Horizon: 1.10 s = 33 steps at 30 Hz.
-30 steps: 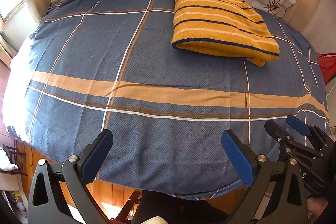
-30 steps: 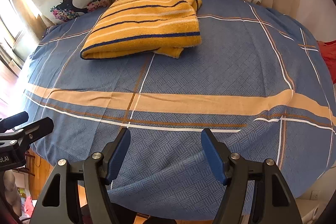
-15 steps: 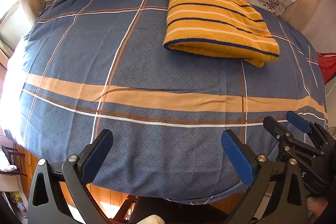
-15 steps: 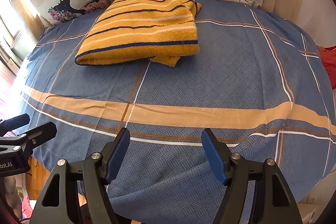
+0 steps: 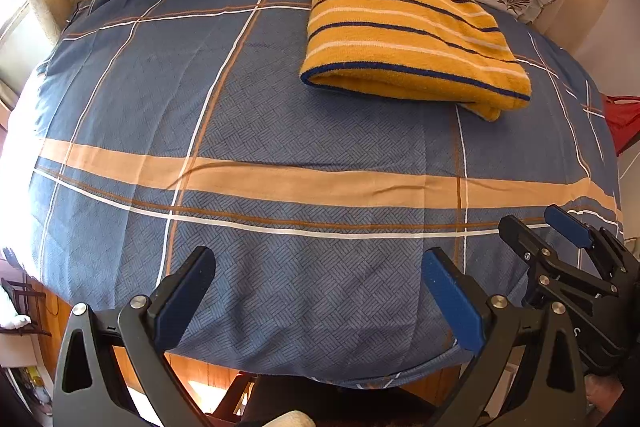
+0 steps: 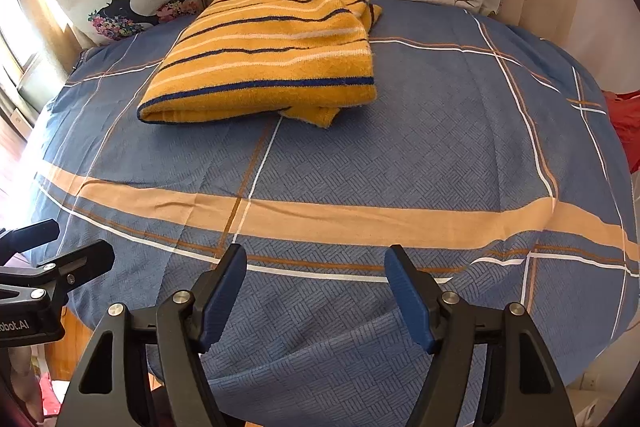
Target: Fold small clothes
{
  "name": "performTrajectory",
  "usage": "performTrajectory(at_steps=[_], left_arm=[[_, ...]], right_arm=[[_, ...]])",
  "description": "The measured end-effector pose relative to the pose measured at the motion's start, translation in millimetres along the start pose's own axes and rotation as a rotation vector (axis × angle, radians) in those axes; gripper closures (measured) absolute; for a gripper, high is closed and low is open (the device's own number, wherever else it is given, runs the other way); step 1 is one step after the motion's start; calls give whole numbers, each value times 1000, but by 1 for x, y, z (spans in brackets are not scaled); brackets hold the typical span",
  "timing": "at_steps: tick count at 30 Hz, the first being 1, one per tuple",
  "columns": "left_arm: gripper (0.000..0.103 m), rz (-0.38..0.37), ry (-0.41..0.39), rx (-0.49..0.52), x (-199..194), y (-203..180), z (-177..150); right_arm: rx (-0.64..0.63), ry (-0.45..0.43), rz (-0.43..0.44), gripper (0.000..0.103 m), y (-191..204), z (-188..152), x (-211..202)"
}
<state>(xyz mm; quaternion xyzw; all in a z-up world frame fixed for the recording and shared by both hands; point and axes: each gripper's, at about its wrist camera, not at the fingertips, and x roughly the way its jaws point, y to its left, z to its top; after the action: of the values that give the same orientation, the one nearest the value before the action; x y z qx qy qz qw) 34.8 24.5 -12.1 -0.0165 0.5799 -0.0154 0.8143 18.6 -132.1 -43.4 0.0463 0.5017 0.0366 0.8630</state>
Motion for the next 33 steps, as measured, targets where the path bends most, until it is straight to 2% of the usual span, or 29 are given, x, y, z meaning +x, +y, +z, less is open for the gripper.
performTrajectory(at_steps=[33], left_arm=[[0,-6,2,-6,-6,7,-12]], right_arm=[[-22,10,-7,25,7,-12,-5]])
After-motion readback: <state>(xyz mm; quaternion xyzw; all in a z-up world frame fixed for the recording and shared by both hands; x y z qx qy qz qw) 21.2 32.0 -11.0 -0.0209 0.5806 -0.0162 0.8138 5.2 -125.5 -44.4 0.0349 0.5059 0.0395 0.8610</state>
